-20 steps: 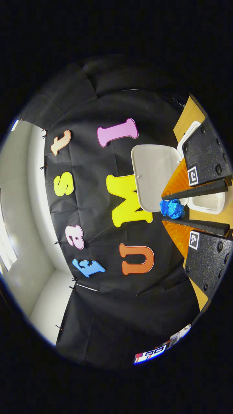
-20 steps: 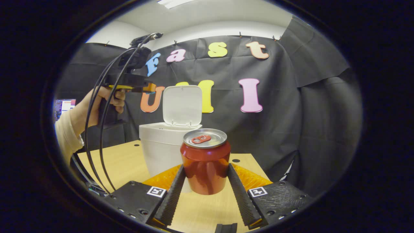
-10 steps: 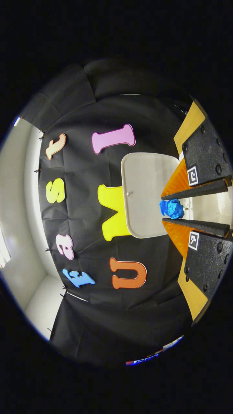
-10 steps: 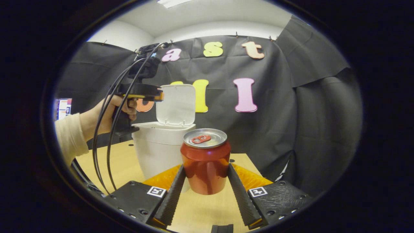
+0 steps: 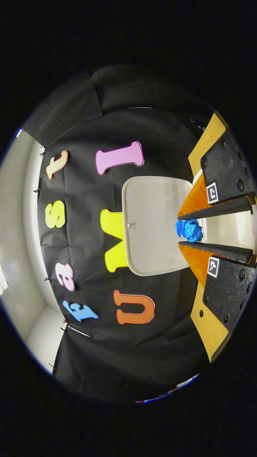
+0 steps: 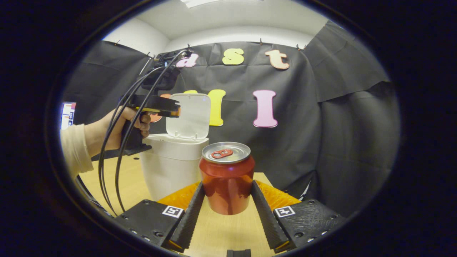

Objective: Press the lid of the desktop garbage bin to open it, pick up the crumpled paper on the desktop and throw it into the bin, then pick up the pop can on the desktop and drop it into the bin, and finally close the garbage bin lid.

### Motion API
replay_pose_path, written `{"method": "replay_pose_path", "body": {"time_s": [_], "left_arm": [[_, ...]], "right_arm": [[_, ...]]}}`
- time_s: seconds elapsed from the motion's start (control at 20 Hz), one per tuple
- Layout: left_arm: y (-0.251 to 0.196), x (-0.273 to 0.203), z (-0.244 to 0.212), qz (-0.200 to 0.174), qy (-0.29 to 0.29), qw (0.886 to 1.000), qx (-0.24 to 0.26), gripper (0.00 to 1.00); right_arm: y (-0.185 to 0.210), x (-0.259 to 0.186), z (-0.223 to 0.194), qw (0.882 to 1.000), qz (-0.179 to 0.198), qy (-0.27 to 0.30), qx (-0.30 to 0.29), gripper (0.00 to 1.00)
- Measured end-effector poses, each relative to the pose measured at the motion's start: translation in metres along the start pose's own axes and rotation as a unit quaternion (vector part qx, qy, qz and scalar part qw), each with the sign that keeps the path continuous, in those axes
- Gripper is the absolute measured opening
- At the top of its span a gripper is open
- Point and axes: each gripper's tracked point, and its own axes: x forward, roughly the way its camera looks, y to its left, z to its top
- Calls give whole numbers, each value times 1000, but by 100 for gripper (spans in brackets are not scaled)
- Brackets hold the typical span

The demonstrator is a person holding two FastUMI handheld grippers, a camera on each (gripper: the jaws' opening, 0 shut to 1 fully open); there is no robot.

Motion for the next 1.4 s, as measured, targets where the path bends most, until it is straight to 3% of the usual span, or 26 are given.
{"method": "replay_pose_path", "body": {"time_s": [0.15, 0.3, 0.35, 0.45, 0.55, 0.95, 1.2, 1.4], "left_arm": [[-11, -3, -14, -18, 15, 1000, 5, 43], [-22, -10, -25, -35, 19, 999, 6, 64], [-25, -12, -33, -37, 27, 999, 0, 76], [-34, -18, -47, -44, 47, 998, -9, 90], [-36, -25, -54, -41, 57, 997, -9, 98], [-34, -85, -49, -56, 22, 998, -20, 98], [12, -131, -61, -13, 17, 1000, -6, 99], [42, -160, -88, -14, 41, 998, -39, 99]], "right_arm": [[-1, 0, 1, 1000, -5, -5, -5, 77], [-5, 3, -1, 1000, -14, -3, -7, 77], [-7, 3, -2, 1000, -20, -1, -7, 77], [-10, 5, -2, 1000, -29, 0, -10, 77], [-9, 4, -2, 999, -31, 0, -13, 77], [2, -1, 1, 999, -25, -8, -31, 77], [5, -5, 5, 999, -21, -13, -30, 78], [17, -12, 10, 999, 0, -20, -28, 78]]}}
